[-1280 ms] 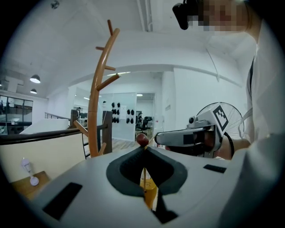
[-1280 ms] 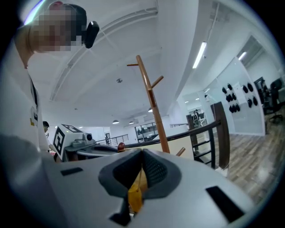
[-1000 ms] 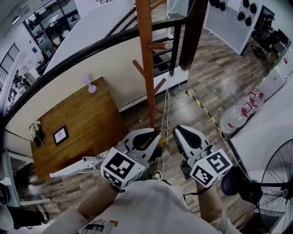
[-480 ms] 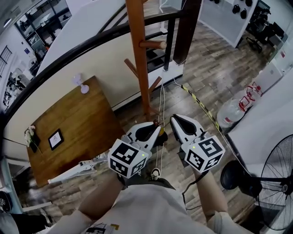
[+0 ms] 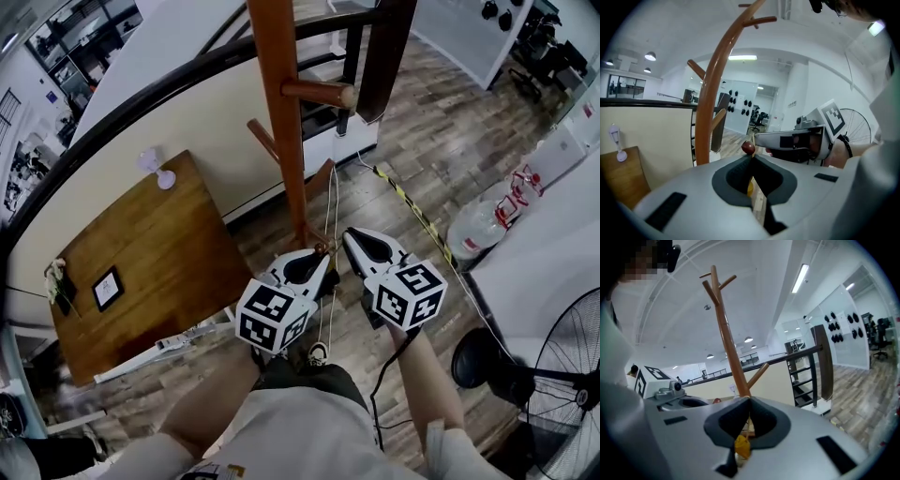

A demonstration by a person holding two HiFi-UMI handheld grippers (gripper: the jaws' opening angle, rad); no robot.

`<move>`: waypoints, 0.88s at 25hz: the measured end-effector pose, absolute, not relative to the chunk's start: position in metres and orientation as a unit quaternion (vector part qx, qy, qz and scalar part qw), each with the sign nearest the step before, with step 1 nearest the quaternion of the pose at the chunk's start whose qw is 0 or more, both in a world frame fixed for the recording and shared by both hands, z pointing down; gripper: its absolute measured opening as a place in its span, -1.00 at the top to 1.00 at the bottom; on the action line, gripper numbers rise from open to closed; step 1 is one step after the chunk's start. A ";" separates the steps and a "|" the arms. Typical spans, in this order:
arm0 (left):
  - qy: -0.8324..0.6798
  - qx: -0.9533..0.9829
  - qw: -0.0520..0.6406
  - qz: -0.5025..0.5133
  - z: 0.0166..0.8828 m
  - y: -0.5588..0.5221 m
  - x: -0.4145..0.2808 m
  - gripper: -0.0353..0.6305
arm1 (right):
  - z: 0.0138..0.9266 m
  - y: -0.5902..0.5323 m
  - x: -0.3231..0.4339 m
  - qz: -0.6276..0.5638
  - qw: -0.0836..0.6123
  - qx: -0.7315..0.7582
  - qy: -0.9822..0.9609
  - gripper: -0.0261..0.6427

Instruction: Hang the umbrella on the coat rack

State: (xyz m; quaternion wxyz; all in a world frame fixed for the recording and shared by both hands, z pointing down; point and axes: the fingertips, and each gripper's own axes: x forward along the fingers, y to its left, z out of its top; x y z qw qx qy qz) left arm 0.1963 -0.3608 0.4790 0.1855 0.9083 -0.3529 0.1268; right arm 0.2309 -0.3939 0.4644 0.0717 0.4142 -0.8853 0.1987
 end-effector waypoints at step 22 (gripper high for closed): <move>-0.380 0.871 0.274 0.150 0.584 -0.404 0.169 0.89 | 0.580 -0.436 0.202 0.288 0.070 0.322 -0.899 0.84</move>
